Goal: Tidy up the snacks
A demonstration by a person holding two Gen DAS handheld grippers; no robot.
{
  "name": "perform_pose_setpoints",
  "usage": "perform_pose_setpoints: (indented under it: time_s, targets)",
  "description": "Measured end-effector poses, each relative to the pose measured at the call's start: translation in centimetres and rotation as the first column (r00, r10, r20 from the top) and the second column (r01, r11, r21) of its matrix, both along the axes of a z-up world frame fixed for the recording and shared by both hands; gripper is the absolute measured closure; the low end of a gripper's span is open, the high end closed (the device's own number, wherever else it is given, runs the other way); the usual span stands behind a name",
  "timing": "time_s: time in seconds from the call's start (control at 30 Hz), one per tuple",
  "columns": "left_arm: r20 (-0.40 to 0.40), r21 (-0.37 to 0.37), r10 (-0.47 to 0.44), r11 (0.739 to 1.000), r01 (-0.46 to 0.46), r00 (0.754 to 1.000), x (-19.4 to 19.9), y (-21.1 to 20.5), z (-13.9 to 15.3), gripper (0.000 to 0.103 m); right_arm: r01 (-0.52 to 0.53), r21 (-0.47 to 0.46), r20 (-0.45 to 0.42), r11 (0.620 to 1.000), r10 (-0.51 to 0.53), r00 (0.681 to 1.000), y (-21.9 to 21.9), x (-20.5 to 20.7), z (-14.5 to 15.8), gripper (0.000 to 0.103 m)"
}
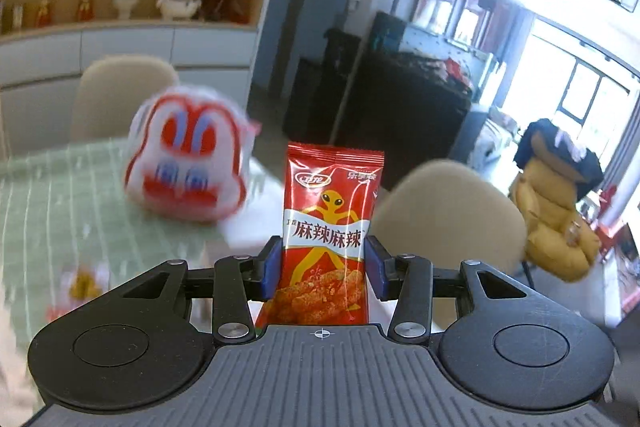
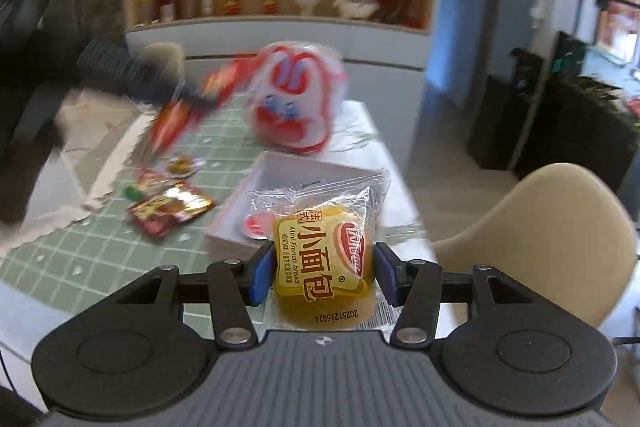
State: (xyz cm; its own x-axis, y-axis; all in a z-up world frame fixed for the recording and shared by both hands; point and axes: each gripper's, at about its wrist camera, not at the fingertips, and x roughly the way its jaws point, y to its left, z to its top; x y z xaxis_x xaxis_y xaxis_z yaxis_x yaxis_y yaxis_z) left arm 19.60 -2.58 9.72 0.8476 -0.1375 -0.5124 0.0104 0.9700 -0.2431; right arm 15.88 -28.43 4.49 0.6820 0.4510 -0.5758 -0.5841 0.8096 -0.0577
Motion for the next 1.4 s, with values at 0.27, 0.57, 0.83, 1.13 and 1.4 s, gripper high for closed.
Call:
perform_pose_setpoints:
  time_s: [0.27, 0.57, 0.83, 1.13, 1.4]
  targets:
    - [-0.293, -0.131, -0.007, 0.991, -0.032, 0.956, 11.2, -1.1, -10.4, 0.052, 0.072, 0.007, -0.023, 0.997, -0.072, 0.997, -3.2, 0.9, -2.3, 0.051]
    - [-0.372, 0.091, 0.161, 0.986, -0.137, 0.914, 10.7, -3.3, -16.6, 0.055, 0.044, -0.024, -0.073, 0.999, -0.045, 0.996, -4.1, 5.0, -4.3, 0.051]
    - [-0.265, 0.153, 0.222, 0.971, -0.186, 0.938, 7.5, -2.7, -11.4, 0.055, -0.077, 0.022, -0.085, 0.997, 0.078, 0.993, -0.3, 11.7, -3.2, 0.051]
    - [-0.276, 0.115, 0.277, 0.96, -0.255, 0.92, 1.7, -0.5, -9.6, 0.055, -0.183, -0.02, -0.246, 0.983, 0.173, 0.954, 11.2, 19.3, -6.7, 0.051]
    - [-0.322, 0.045, 0.29, 0.955, -0.292, 0.901, -2.6, 3.8, -10.3, 0.055, -0.14, -0.157, -0.314, 0.978, 0.085, 0.946, 15.6, 18.7, -11.8, 0.045]
